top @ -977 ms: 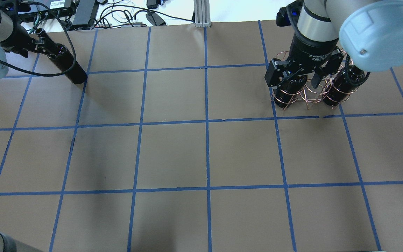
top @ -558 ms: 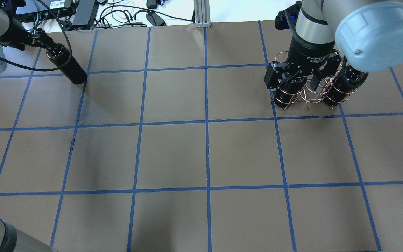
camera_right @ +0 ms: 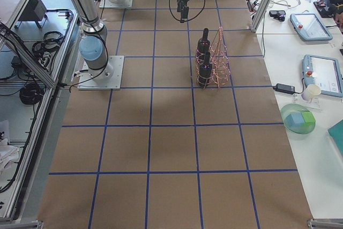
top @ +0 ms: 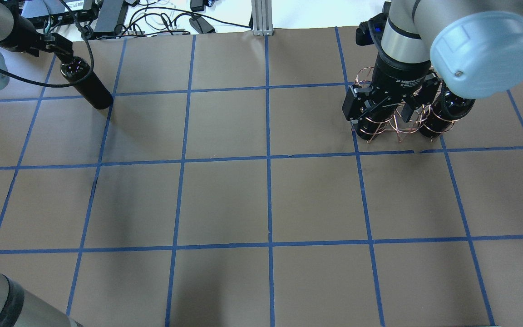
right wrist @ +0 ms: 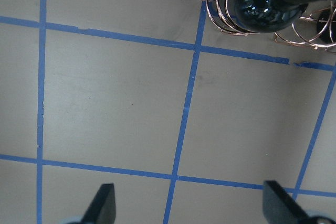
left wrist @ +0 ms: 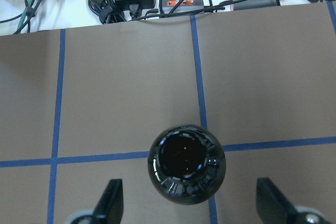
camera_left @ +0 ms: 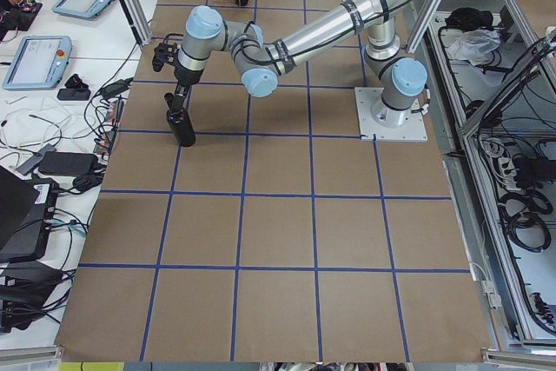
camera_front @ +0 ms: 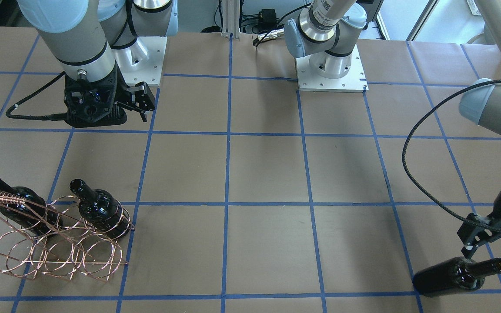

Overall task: Place wine into wine basket
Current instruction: 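Close the left gripper around the black bottle's neck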

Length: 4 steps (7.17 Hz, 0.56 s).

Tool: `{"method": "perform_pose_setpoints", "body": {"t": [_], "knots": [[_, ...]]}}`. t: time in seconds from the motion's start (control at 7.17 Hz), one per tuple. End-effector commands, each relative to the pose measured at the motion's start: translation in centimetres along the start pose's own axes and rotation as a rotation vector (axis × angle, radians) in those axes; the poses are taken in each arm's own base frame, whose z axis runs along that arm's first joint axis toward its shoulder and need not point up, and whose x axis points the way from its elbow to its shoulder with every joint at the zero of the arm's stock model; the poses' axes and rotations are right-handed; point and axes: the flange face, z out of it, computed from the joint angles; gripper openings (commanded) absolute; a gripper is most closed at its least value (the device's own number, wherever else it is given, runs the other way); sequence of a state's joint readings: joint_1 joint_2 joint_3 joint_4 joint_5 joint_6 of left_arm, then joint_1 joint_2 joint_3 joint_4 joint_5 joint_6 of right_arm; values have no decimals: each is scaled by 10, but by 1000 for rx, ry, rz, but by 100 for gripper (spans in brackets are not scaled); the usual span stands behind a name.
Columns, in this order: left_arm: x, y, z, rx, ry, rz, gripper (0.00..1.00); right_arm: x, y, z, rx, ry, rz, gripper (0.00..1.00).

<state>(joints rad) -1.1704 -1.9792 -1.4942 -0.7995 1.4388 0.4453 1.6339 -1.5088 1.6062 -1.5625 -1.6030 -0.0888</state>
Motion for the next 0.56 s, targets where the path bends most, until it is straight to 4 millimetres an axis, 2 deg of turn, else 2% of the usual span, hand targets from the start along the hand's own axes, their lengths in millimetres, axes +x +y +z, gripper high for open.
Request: {"method": "perform_pose_setpoints", "body": {"t": [0.0, 0.42], "knots": [[-1, -2, 3, 20, -8, 22, 81, 1, -2, 2, -1, 12, -1, 100], [-1, -15, -2, 71, 9, 38, 79, 3, -7, -4, 53, 19, 2, 100]]}}
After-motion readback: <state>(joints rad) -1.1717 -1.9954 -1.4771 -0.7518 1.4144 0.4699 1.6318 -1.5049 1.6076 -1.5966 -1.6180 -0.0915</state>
